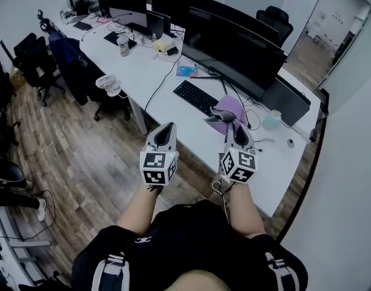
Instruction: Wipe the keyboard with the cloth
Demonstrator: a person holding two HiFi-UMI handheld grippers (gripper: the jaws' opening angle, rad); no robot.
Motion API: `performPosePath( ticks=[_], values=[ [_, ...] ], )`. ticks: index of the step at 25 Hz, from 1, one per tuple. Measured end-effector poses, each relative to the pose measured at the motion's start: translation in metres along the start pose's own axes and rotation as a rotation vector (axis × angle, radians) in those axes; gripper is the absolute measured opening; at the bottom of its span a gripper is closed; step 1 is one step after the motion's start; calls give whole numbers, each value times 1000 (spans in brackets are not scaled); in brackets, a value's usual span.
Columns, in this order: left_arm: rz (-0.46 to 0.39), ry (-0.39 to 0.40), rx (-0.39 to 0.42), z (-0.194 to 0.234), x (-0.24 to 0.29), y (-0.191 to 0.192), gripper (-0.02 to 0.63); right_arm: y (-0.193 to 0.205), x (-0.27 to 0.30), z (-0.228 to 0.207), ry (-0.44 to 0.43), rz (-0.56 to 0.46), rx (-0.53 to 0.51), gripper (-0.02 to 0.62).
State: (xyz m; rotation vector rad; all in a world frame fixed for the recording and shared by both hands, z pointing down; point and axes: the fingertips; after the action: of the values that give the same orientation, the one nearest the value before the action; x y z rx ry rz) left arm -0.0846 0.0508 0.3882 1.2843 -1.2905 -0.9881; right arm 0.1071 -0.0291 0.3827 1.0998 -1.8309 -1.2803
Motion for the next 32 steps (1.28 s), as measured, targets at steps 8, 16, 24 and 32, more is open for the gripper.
performPosePath(
  ticks=[8, 16, 24, 32],
  values=[
    [35, 39, 11, 5, 29, 20, 12, 17, 25, -19, 40, 15, 9, 95],
    [27, 66, 12, 12, 89, 19, 12, 26, 67, -54, 58, 35, 38, 95],
    [58, 137, 33, 11, 170, 26, 12, 37, 122, -94, 103, 67, 56, 94],
    [66, 193, 76, 5, 257, 20, 12, 44, 184, -134, 103, 107, 80, 92]
  ],
)
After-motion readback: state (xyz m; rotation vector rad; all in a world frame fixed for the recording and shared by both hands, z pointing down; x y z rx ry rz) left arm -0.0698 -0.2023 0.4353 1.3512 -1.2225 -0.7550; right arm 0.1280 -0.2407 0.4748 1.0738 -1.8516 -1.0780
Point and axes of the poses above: the fingertips, and each gripper's own axes: x forward along the fingers, z to its left, y out of its underside, and after that the axes turned 14 degrees about x, right-handed
